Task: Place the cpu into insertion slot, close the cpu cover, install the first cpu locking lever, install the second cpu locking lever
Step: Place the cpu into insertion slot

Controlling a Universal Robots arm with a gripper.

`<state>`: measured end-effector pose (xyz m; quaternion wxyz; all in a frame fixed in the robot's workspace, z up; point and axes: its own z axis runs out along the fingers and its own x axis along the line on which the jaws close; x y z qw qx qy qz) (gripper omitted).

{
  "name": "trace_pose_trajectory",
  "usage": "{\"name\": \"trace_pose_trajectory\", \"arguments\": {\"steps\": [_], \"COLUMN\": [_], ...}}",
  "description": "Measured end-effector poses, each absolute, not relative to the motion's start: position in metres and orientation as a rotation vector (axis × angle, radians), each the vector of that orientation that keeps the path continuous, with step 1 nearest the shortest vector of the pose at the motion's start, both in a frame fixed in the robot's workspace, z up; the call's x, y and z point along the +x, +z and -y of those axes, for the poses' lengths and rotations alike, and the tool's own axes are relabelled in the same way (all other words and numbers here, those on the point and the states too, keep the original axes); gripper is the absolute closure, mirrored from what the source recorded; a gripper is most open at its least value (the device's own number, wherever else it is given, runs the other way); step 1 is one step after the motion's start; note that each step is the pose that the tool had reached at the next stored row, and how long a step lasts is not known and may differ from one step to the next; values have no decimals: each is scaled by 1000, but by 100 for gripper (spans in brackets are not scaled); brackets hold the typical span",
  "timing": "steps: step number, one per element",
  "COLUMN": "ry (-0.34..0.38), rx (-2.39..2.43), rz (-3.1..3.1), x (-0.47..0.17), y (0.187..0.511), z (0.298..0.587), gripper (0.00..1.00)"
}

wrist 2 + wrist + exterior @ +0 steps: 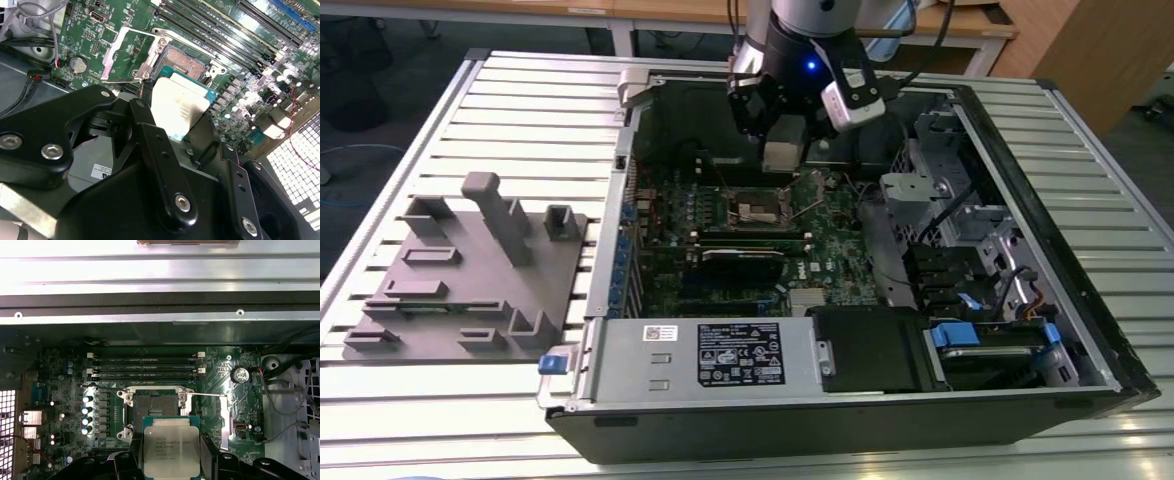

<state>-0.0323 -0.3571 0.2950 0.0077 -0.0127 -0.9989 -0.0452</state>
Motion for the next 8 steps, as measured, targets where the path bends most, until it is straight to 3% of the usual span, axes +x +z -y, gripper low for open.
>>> {"name": "trace_pose_trajectory", "arguments": {"steps": [8], "ry": [-142], "rx": [-40], "rz": [3123], "x": [-35], "y": [295], "z": [357], "gripper": [46]}}
